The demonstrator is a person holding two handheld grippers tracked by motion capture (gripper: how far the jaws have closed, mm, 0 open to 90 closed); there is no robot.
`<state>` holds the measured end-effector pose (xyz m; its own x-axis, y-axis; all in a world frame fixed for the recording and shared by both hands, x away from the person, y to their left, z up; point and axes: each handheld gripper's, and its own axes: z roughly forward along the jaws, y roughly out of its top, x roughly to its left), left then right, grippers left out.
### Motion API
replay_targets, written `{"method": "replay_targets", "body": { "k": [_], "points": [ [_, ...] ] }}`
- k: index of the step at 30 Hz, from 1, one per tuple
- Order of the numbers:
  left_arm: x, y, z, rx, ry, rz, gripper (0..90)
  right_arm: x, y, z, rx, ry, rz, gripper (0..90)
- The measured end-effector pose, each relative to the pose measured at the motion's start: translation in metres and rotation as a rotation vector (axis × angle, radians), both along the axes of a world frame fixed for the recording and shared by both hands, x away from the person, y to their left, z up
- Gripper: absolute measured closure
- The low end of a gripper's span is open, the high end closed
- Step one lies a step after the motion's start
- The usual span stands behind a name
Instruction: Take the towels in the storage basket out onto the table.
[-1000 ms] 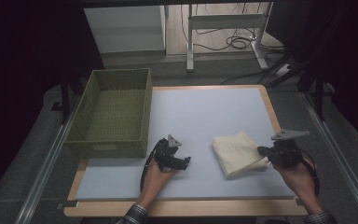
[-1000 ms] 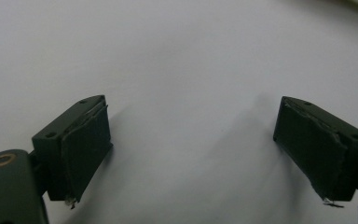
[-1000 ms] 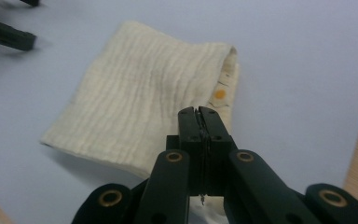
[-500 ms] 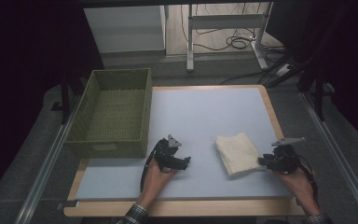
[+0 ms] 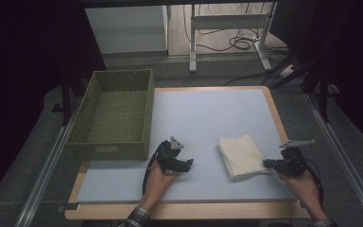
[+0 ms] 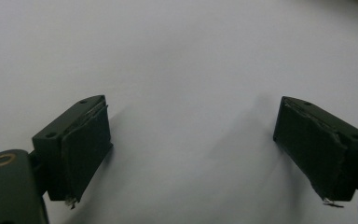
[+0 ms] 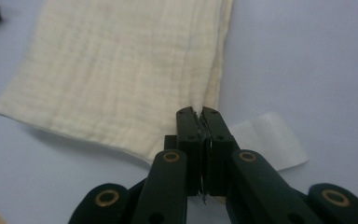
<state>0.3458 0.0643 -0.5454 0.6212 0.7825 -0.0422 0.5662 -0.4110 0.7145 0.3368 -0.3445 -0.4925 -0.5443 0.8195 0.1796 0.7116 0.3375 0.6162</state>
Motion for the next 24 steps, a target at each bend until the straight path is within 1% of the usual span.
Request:
{"method": "replay_targets", "body": {
  "k": [2, 3, 7, 11, 12, 13, 15, 16, 18, 19, 21, 22, 24],
  "points": [
    [0.000, 0.000, 0.000, 0.003, 0.000, -0.002, 11.0, 0.000, 0.002, 0.012, 0.028, -0.019, 0.011, 87.4],
    [0.000, 0.000, 0.000, 0.003, 0.000, -0.002, 11.0, 0.000, 0.005, 0.018, 0.032, -0.027, 0.020, 87.5],
    [0.000, 0.000, 0.000, 0.003, 0.000, -0.002, 11.0, 0.002, 0.025, 0.040, 0.053, -0.061, 0.067, 87.5],
    [0.000, 0.000, 0.000, -0.001, -0.002, 0.001, 11.0, 0.005, 0.054, 0.056, 0.041, -0.102, 0.131, 87.5],
    [0.000, 0.000, 0.000, 0.005, 0.002, -0.004, 11.0, 0.006, 0.061, 0.060, 0.046, -0.112, 0.145, 87.5],
    [0.000, 0.000, 0.000, 0.000, 0.001, 0.000, 11.0, 0.006, 0.067, 0.064, 0.044, -0.123, 0.159, 87.5],
    [0.000, 0.000, 0.000, 0.000, 0.001, 0.000, 11.0, 0.005, 0.073, 0.070, 0.051, -0.137, 0.170, 87.5],
    [0.000, 0.000, 0.000, 0.001, 0.000, 0.000, 11.1, 0.005, 0.074, 0.071, 0.045, -0.145, 0.171, 87.4],
    [0.000, 0.000, 0.000, 0.005, 0.000, -0.003, 11.0, 0.003, 0.071, 0.070, 0.013, -0.150, 0.154, 87.5],
    [0.000, 0.000, 0.000, 0.000, -0.003, 0.001, 11.0, 0.003, 0.067, 0.066, 0.009, -0.145, 0.140, 87.4],
    [0.000, 0.000, 0.000, 0.004, -0.002, -0.002, 11.0, 0.003, 0.056, 0.057, 0.009, -0.124, 0.115, 87.4],
    [0.000, 0.000, 0.000, 0.004, -0.002, -0.002, 11.0, 0.002, 0.048, 0.049, 0.001, -0.107, 0.088, 87.4],
    [0.000, 0.000, 0.000, 0.004, -0.001, -0.002, 11.0, 0.001, 0.037, 0.036, 0.004, -0.085, 0.066, 87.4]
  ]
}}
